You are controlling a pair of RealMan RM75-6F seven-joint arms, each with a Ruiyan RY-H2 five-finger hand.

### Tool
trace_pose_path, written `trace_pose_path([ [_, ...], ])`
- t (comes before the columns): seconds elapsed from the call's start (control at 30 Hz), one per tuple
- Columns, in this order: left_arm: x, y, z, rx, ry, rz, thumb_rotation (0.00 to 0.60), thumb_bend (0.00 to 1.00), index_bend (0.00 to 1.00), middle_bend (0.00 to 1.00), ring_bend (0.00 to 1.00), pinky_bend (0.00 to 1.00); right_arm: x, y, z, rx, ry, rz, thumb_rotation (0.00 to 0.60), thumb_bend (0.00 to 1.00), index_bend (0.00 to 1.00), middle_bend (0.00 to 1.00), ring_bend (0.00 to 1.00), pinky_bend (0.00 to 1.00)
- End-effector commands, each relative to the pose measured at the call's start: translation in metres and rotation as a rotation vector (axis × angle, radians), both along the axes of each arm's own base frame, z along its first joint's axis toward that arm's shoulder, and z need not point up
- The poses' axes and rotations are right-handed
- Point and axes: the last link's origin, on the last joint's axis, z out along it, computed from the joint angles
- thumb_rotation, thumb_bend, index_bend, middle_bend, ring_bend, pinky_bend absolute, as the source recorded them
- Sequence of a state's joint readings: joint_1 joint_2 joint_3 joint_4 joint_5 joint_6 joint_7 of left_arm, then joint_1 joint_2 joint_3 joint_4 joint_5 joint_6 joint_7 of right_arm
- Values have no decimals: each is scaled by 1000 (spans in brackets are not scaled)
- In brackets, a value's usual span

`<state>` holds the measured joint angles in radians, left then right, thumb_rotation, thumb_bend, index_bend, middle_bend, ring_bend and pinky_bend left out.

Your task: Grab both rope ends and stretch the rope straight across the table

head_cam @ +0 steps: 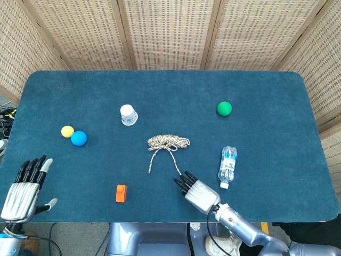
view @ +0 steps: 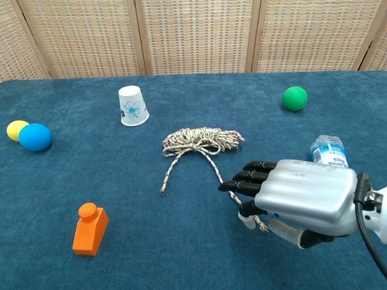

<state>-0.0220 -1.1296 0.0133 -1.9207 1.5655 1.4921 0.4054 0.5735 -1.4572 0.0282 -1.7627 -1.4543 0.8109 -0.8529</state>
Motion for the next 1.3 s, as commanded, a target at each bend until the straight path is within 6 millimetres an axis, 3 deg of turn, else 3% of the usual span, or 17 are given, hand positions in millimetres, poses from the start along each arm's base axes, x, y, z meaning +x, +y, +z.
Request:
trace_pose_path([
  [0.03,1,-1,-1,0,3,-1,600,0,0,0,0,0,-4,-1,-3,-7,17,-9,600,664,361,0,0,0],
  [0.53,0,0,-2,-2,6,5,600,0,0,0,0,0,-19,-4,-12,-57,101,-19,600,664,380,0,0,0],
  [1.0,0,1,-3,-9,6,6,600,0,0,0,0,0,-24,-34,-3,-195,108,-53,600,654,359,0,0,0],
  [1.13,0,1,-3,-9,6,10,600,0,0,0,0,0,-20,-42,6,-234,18,-131,600,586,320,0,0,0],
  [1.3,0,1,-4,-11,9,7,600,0,0,0,0,0,-14,-41,10,-167,-167,-349,600,246,335,0,0,0],
])
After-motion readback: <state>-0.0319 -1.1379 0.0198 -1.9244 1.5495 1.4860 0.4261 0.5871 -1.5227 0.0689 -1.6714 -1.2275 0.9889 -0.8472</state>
